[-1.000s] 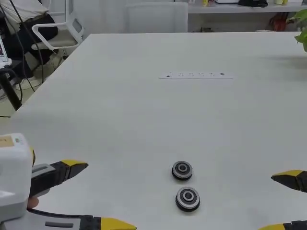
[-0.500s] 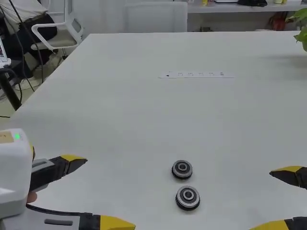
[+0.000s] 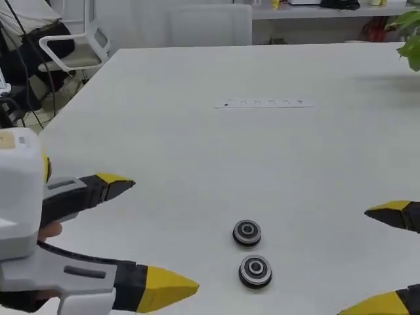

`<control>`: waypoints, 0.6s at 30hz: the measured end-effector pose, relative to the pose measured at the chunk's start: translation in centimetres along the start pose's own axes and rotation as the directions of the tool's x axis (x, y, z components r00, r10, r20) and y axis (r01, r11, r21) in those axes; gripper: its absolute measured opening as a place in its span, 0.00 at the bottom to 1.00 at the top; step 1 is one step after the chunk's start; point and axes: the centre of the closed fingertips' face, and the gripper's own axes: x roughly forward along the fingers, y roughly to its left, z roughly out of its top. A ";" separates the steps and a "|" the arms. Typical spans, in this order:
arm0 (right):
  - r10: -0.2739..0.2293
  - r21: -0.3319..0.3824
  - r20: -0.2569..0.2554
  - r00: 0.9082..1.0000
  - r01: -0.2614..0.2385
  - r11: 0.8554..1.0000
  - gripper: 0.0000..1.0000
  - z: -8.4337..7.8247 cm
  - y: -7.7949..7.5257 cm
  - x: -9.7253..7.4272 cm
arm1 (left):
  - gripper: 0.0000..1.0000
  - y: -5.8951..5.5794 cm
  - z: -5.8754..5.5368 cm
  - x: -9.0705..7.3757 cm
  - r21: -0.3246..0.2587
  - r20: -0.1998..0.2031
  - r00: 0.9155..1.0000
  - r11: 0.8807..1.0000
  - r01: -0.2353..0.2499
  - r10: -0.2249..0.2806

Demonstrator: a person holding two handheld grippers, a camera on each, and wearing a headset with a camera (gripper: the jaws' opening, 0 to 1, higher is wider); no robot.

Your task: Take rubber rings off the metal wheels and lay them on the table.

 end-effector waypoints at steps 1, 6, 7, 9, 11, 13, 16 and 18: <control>0.002 -0.011 0.007 1.000 -0.002 1.000 0.97 0.5 0.0 0.1 | 1.00 0.0 0.3 0.1 0.008 0.001 1.000 1.000 0.004 -0.004; 0.011 -0.057 0.027 1.000 -0.010 0.998 0.94 2.3 -0.2 0.3 | 1.00 0.1 1.8 0.5 0.051 0.020 1.000 0.999 0.017 -0.018; 0.014 -0.062 0.032 0.999 -0.012 0.998 0.94 2.7 -0.2 0.3 | 1.00 0.0 2.0 0.6 0.059 0.019 1.000 0.998 0.020 -0.021; 0.016 -0.077 0.037 0.999 -0.013 0.997 0.92 3.2 -0.3 0.4 | 1.00 -0.1 2.5 0.9 0.077 0.022 0.999 0.997 0.027 -0.029; 0.017 -0.101 0.042 0.999 -0.013 0.995 0.91 3.9 -0.4 0.6 | 1.00 -0.2 3.2 1.2 0.098 0.027 0.999 0.994 0.038 -0.041; 0.020 -0.121 0.051 0.999 -0.014 0.993 0.90 4.6 -0.5 0.8 | 1.00 -0.3 3.8 1.6 0.127 0.028 0.998 0.991 0.051 -0.055; 0.033 -0.145 0.073 0.997 -0.022 0.989 0.87 5.8 -0.6 1.3 | 1.00 -0.3 4.7 2.3 0.163 0.031 0.997 0.984 0.068 -0.074; 0.038 -0.163 0.078 0.996 -0.025 0.986 0.83 6.4 -0.7 1.7 | 1.00 -0.1 5.3 2.7 0.173 0.040 0.996 0.982 0.074 -0.082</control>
